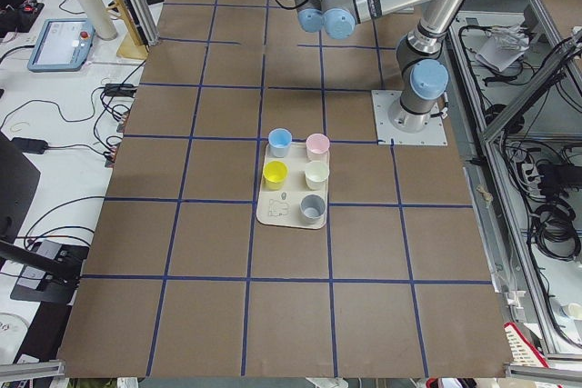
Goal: Transfer IKEA cup to right arm and place on rack
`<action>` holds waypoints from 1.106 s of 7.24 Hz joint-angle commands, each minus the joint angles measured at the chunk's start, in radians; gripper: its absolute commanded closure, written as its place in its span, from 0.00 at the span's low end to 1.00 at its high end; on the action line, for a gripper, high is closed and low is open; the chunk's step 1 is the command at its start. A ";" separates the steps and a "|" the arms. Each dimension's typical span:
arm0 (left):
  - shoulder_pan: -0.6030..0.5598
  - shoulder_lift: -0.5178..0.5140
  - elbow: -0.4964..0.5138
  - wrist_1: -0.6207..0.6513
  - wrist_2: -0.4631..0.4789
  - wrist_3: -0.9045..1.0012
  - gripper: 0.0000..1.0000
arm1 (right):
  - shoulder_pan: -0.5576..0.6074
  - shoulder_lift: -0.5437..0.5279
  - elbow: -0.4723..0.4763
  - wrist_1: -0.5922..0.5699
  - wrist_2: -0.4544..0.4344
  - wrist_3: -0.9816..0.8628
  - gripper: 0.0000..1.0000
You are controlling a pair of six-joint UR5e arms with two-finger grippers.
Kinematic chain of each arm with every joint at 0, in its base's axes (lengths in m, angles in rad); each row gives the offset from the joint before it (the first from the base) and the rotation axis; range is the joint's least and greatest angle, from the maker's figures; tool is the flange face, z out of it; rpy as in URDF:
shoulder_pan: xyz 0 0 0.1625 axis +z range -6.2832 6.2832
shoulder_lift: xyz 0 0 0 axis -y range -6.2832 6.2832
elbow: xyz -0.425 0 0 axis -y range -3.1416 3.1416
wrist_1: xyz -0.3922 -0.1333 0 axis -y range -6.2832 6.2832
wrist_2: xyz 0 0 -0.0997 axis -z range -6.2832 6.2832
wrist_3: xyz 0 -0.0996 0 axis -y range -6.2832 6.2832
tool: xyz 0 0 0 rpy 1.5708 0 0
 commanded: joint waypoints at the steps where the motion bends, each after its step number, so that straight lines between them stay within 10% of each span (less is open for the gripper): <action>1: -0.012 0.017 -0.012 -0.006 -0.030 -0.013 1.00 | 0.000 0.017 -0.001 0.001 0.000 0.012 0.00; 8: -0.015 0.010 -0.010 -0.003 -0.038 -0.025 1.00 | 0.093 0.028 -0.008 -0.025 0.068 0.012 0.02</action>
